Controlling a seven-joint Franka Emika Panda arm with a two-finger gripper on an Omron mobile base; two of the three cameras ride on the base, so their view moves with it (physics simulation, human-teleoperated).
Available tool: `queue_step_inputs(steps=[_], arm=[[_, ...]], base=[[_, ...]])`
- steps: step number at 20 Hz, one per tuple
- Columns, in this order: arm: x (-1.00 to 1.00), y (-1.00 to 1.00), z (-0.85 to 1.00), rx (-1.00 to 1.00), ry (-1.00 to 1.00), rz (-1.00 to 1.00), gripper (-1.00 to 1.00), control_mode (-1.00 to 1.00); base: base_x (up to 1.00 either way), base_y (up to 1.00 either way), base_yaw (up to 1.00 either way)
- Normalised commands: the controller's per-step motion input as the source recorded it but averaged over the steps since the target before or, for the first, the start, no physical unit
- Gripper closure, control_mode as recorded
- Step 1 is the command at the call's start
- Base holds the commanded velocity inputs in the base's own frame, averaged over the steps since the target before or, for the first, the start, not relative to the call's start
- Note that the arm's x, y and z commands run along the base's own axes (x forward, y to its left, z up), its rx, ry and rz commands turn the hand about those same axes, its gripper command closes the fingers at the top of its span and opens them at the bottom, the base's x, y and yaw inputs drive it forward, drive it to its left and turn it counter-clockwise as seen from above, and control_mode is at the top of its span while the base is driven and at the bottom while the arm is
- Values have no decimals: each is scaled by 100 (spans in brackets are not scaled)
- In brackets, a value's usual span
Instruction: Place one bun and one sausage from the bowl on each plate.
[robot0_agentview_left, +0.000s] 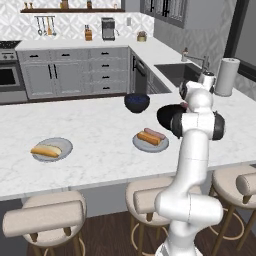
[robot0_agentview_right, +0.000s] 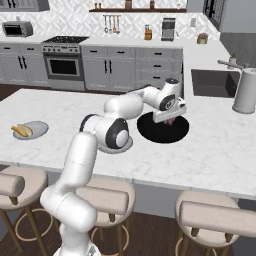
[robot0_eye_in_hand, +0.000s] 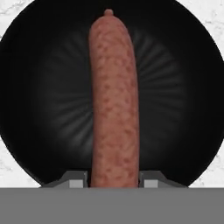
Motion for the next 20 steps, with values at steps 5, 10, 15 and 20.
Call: queue_step_inputs(steps=[5,10,15,20], arm=[[-89,100,9,-13,0,17,100,-100],[-66,100,0,-17,-5,19,100,-100],[-9,100,42,-6,0,16,100,-100],[0,100,70,0,0,13,100,-100]], base=[[0,0,0],[0,0,0],[0,0,0],[0,0,0]])
